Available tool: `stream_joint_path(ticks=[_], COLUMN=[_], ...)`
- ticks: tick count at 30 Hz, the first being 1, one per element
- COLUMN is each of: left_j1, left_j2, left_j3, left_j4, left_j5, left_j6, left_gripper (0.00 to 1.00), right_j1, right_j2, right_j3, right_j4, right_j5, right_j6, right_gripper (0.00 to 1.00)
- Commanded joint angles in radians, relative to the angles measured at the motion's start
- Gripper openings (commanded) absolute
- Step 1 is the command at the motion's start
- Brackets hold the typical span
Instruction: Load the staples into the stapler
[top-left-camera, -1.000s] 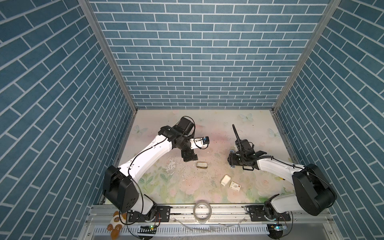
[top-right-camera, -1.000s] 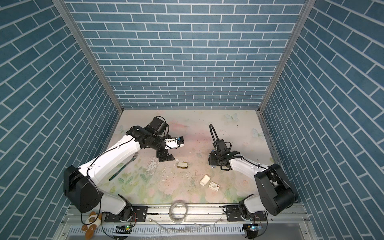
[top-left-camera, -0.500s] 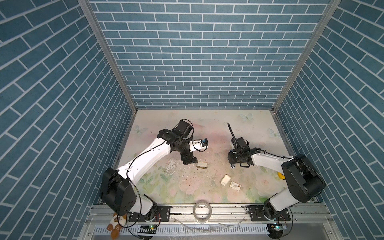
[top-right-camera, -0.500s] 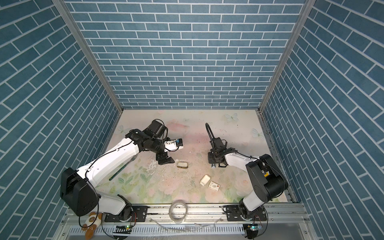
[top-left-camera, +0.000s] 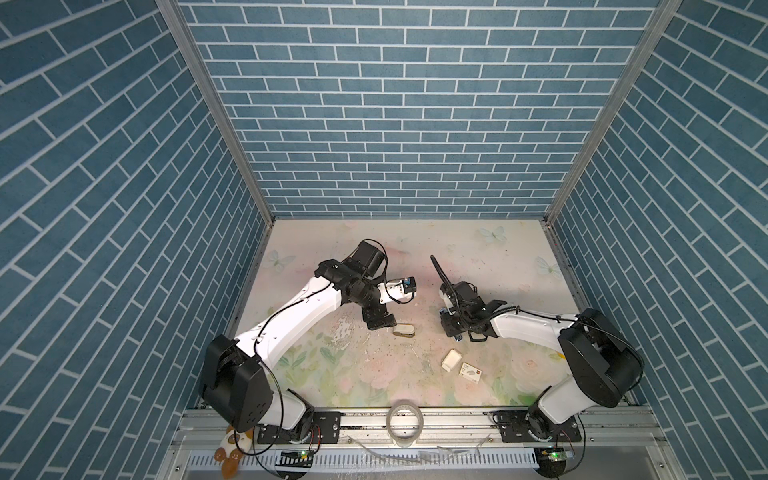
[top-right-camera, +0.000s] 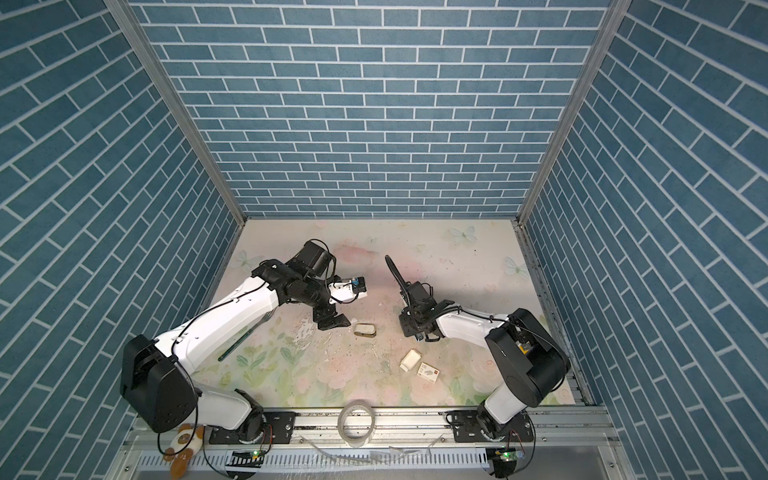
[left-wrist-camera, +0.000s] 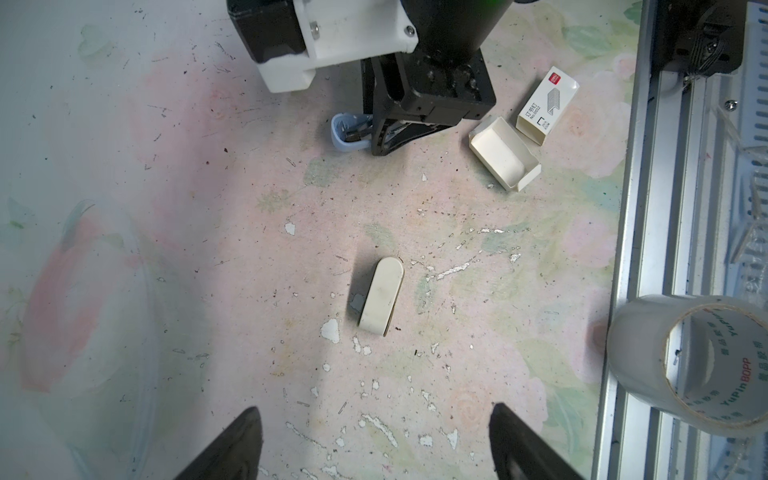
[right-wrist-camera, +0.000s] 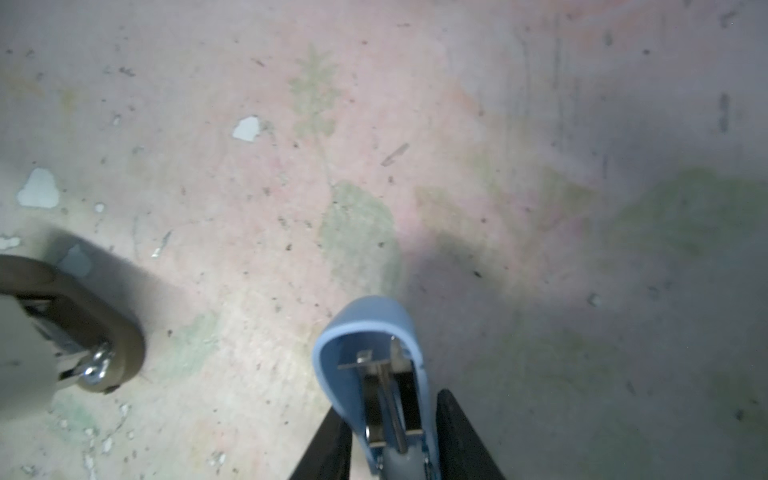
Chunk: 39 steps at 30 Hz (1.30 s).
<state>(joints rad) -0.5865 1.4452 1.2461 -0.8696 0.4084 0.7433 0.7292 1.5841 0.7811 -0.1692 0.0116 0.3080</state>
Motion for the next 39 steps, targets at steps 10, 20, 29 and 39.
stream_joint_path(ticks=[10, 20, 29, 39], left_j1=[0.008, 0.007, -0.009, -0.032], left_j2=[-0.005, 0.159, 0.333, 0.353], left_j3=[0.002, 0.173, 0.339, 0.302], left_j4=[-0.001, 0.015, 0.013, 0.065], left_j5=[0.029, 0.120, 0.184, 0.190], left_j6=[-0.007, -0.022, -0.057, -0.062], left_gripper=[0.87, 0.87, 0.87, 0.87], right_j1=[0.016, 0.015, 0.015, -0.002], right_j2=[-0.157, -0.442, -0.343, -0.215], right_j3=[-0.025, -0.209, -0.242, -0.231], right_j4=[-0.052, -0.009, 0.111, 0.099], right_j5=[0.042, -0.134, -0.220, -0.195], right_j6=[0.002, 0.322, 0.422, 0.415], right_gripper=[0.54, 0.31, 0.25, 0.25])
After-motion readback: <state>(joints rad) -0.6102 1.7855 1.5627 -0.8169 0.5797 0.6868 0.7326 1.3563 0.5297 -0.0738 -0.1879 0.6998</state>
